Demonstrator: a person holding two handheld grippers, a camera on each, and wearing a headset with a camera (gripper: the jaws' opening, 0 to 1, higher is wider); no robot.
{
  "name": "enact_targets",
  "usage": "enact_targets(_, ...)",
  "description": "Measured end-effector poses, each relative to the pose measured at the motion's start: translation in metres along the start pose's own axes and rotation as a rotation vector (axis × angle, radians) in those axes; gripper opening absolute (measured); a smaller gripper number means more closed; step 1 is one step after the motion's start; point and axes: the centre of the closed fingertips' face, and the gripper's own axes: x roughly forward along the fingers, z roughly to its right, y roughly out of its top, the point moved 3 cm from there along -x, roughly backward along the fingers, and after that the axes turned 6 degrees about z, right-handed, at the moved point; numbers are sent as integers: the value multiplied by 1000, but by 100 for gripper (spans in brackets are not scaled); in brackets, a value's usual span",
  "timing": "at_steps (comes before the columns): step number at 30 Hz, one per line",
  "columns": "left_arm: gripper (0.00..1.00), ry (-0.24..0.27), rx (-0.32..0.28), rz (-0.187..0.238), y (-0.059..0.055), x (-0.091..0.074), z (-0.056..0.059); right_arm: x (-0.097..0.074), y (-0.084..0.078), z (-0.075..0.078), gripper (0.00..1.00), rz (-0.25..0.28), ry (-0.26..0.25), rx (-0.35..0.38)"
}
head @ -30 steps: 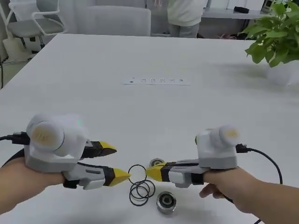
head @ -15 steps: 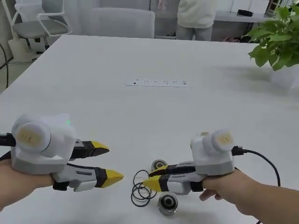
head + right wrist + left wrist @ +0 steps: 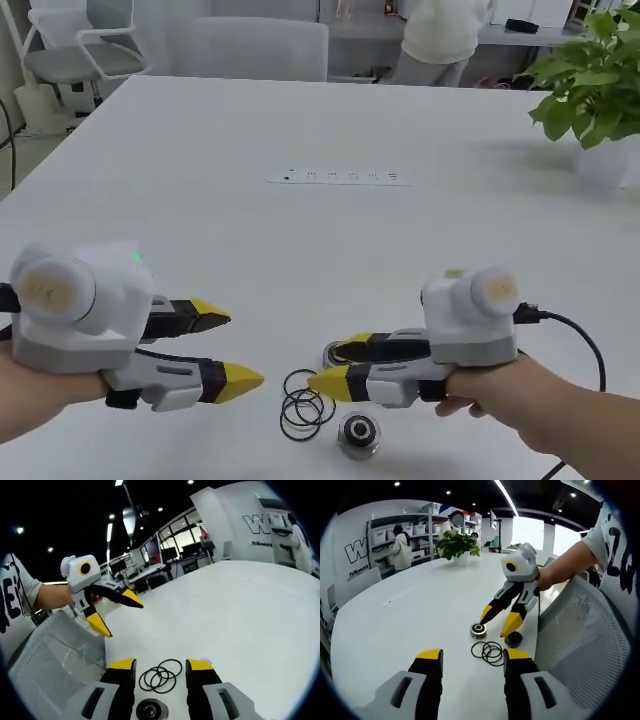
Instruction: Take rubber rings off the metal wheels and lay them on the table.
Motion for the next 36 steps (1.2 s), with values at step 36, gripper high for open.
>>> enact_targets(36, 67, -3, -46, 34, 3, -5, 12, -47, 4, -2, 72, 48, -71, -132)
